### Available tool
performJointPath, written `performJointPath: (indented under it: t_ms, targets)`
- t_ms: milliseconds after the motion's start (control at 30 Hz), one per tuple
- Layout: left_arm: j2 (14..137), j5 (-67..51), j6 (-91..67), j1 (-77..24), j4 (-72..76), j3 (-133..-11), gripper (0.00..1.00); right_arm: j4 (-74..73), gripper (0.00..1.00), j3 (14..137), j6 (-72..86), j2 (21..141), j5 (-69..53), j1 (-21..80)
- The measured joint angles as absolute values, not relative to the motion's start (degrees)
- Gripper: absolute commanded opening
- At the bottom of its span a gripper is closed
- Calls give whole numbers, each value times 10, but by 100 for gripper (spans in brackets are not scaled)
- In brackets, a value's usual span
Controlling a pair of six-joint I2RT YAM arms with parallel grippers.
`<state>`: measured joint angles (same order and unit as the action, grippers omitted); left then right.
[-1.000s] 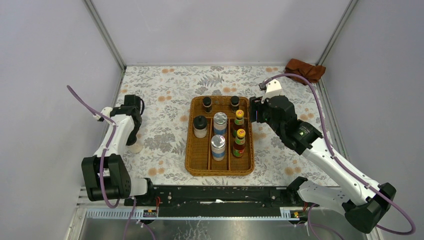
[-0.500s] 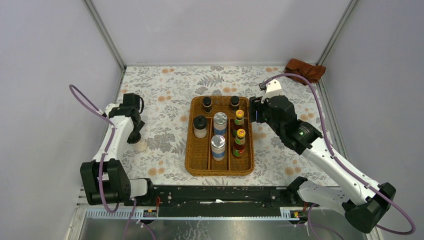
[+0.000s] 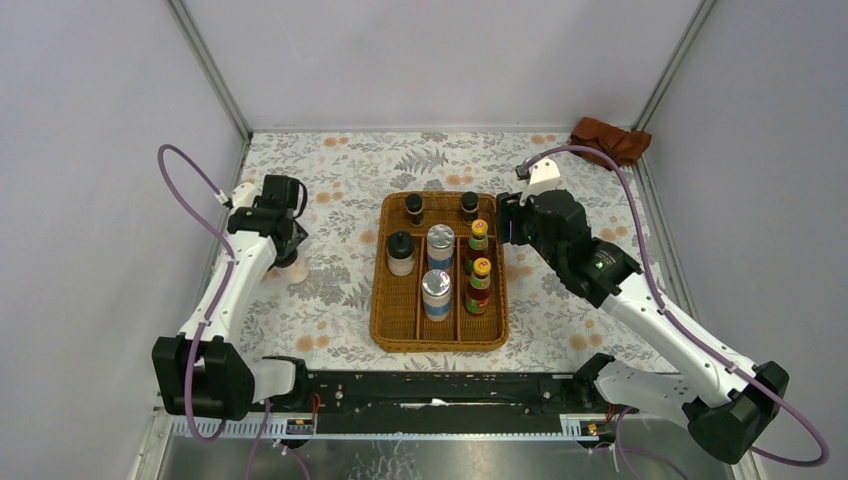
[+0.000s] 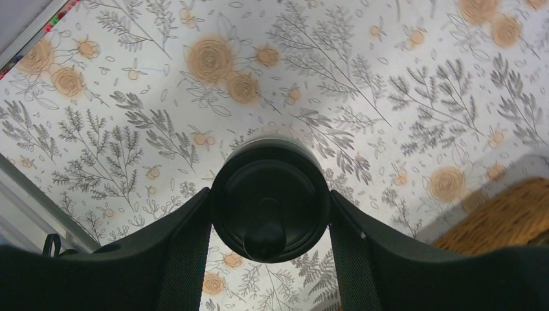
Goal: Organize the condiment bottles
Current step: Pick up the bottle from the center of the board.
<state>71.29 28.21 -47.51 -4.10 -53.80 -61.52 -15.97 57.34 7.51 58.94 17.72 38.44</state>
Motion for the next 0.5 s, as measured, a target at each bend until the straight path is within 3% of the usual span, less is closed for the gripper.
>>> performJointPath:
  t_ms: [500]
  targets:
    - [728, 278, -426, -208, -560, -700, 0, -158, 66, 588, 73, 630, 197, 384]
